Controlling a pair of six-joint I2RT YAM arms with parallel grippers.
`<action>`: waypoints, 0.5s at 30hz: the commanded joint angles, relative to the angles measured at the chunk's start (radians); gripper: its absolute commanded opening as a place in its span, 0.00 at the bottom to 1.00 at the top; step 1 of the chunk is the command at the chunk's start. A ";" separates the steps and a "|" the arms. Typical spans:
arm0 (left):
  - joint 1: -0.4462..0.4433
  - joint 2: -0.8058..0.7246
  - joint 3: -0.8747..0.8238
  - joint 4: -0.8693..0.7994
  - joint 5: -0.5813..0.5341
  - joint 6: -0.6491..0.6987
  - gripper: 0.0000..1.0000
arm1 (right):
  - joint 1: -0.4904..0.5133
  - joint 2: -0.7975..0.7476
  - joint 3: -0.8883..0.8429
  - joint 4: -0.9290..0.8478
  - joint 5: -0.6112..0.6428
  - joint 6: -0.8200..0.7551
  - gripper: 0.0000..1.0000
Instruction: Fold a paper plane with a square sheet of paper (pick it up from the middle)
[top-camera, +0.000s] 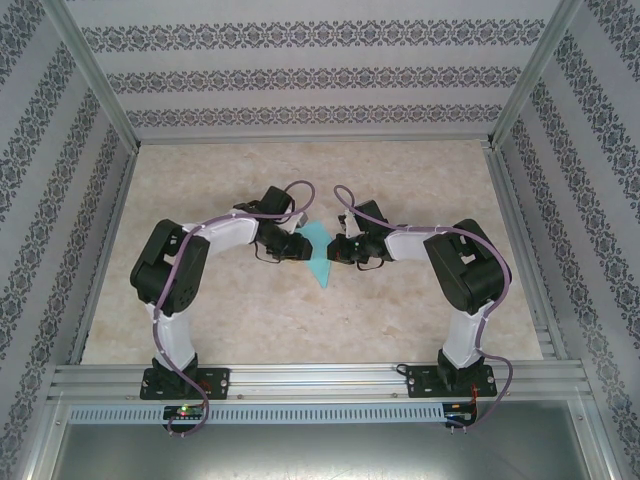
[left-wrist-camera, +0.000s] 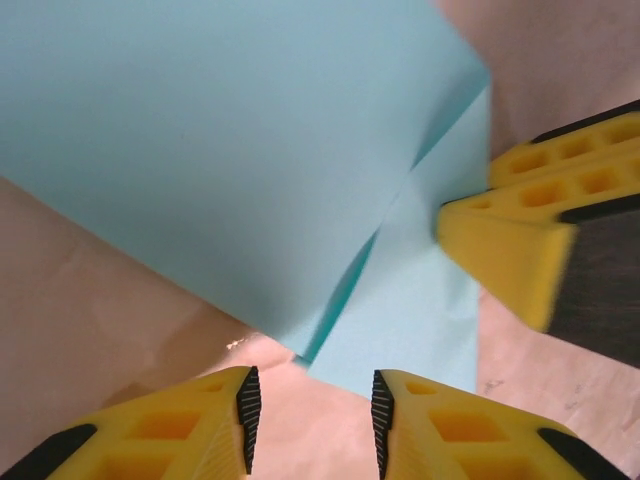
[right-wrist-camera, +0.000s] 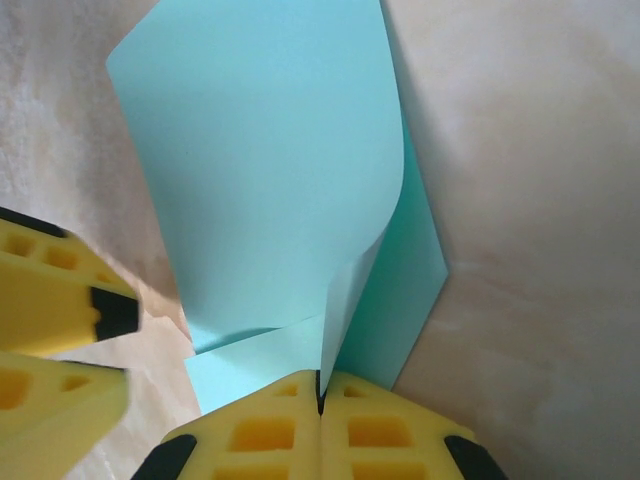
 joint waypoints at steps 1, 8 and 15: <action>-0.002 -0.054 0.010 0.016 0.023 -0.045 0.37 | -0.002 -0.013 0.017 -0.025 0.016 -0.026 0.05; -0.041 0.006 0.018 0.088 0.084 -0.085 0.22 | -0.003 -0.014 0.019 -0.020 0.007 -0.032 0.05; -0.046 0.076 0.027 0.093 0.059 -0.079 0.17 | -0.001 -0.022 0.012 -0.005 -0.004 -0.032 0.05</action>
